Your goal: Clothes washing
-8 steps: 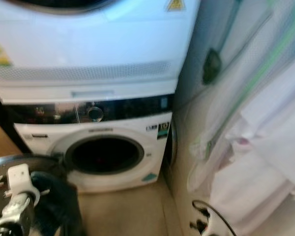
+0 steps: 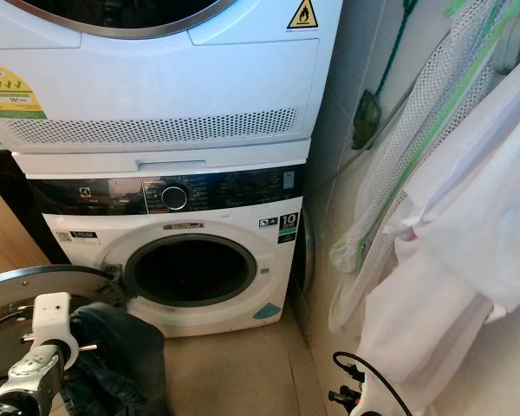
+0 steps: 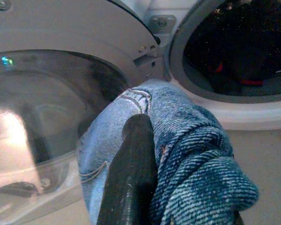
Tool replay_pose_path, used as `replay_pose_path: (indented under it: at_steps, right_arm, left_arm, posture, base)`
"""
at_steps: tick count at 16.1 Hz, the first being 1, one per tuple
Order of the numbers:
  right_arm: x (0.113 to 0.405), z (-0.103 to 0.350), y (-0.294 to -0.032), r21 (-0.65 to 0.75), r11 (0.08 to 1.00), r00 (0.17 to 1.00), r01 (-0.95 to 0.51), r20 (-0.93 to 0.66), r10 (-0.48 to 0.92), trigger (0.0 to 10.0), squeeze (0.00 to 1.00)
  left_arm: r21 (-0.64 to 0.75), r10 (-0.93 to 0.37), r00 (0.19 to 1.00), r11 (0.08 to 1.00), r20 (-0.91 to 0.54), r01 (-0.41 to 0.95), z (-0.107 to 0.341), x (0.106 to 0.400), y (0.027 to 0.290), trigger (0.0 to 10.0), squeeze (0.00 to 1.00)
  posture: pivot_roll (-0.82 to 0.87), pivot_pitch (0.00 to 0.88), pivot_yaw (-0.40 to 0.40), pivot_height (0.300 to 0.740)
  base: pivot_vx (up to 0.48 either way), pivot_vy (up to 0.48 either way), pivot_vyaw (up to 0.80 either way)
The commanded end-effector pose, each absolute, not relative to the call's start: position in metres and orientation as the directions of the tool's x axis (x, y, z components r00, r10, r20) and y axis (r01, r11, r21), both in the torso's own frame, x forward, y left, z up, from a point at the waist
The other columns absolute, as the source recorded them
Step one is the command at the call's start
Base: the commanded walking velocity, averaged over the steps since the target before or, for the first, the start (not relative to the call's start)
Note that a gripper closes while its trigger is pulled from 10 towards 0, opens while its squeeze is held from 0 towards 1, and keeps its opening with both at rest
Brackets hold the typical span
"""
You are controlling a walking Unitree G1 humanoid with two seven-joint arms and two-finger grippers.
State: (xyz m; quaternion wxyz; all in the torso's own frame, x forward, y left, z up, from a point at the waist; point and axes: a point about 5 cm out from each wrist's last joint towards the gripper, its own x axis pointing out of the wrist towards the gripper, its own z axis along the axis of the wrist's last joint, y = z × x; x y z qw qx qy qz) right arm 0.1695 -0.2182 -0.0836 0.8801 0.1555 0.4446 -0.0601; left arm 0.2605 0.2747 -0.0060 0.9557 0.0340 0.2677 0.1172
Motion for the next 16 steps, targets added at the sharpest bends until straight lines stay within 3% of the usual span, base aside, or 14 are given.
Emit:
replay_pose_path:
  at_steps: [1,4,7,9,12,16]
  right_arm:
    - [0.170,-0.083,-0.220,0.218,0.944,0.596,0.247,-0.802,0.029,10.0,0.00]
    - [0.171,-0.083,-0.221,0.218,0.944,0.598,0.247,-0.801,0.029,10.0,0.00]
    - [0.172,-0.081,-0.224,0.177,0.952,0.610,0.249,-0.793,-0.012,10.0,0.00]
    - [0.176,-0.076,-0.233,0.072,0.950,0.654,0.304,-0.741,-0.153,10.0,0.00]
    - [0.180,-0.072,-0.232,0.095,0.954,0.702,0.284,-0.699,-0.139,10.0,0.00]
    - [0.178,-0.076,-0.227,0.143,0.962,0.684,0.234,-0.728,-0.058,10.0,0.00]
  left_arm:
    - [0.133,0.235,0.849,0.972,-0.473,-0.195,0.002,0.269,0.275,10.0,0.00]
    - [0.181,0.233,0.850,0.970,-0.472,-0.165,0.004,0.270,0.275,10.0,0.00]
    - [0.227,0.306,0.852,0.947,-0.425,-0.227,0.010,0.273,0.281,10.0,0.00]
    - [0.227,0.373,0.853,0.924,-0.366,-0.307,0.015,0.275,0.283,10.0,0.00]
    - [0.234,0.374,0.853,0.923,-0.365,-0.304,0.011,0.274,0.275,10.0,0.00]
    - [0.215,0.352,0.852,0.933,-0.389,-0.287,0.003,0.272,0.264,10.0,0.00]
  posture:
    - [0.03,0.000,-0.013,0.740]
    - [0.03,0.000,-0.013,0.740]
    - [0.03,0.000,-0.013,0.740]
    - [0.03,0.001,-0.011,0.740]
    - [0.03,0.000,-0.010,0.740]
    - [0.03,0.000,-0.017,0.740]
  base:
    - [0.000,0.000,0.00]
    - [0.000,0.000,0.00]
    - [0.000,0.000,0.00]
    - [0.000,0.000,0.00]
    - [0.000,0.000,0.00]
    - [0.000,0.000,0.00]
